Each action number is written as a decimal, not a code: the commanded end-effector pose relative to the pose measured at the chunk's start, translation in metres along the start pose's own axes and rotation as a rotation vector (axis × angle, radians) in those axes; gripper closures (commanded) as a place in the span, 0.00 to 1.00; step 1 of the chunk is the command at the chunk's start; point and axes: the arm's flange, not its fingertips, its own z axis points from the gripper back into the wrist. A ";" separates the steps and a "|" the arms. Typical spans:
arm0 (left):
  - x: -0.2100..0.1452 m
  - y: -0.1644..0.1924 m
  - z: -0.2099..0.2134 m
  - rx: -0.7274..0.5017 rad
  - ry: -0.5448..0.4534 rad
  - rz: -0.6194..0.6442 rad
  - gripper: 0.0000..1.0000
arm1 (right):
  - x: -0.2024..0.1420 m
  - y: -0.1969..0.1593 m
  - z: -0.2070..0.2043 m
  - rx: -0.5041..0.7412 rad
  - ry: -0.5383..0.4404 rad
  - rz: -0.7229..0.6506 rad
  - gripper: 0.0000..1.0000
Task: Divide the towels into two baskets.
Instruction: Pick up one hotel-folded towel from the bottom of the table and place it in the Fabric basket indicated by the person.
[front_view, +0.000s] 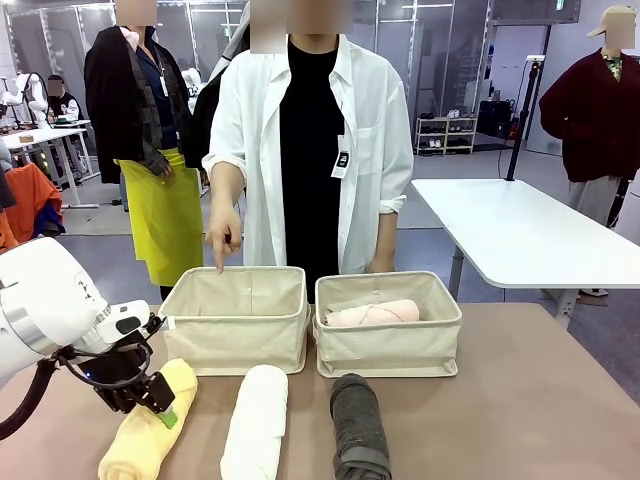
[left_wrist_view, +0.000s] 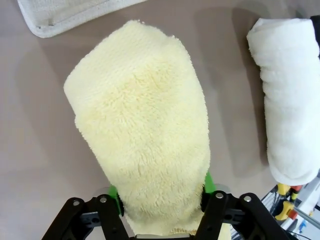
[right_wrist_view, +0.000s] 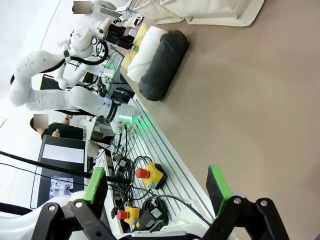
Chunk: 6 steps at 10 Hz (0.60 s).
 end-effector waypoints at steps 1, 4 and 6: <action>-0.091 -0.013 -0.017 0.024 -0.044 0.027 0.59 | -0.001 0.003 -0.002 -0.002 -0.016 0.011 0.00; -0.084 -0.017 0.002 0.062 -0.106 -0.004 0.81 | -0.001 0.003 -0.002 -0.002 -0.016 0.011 0.00; -0.067 -0.024 0.050 0.114 -0.198 -0.090 0.81 | -0.001 0.003 -0.002 -0.002 -0.016 0.011 0.00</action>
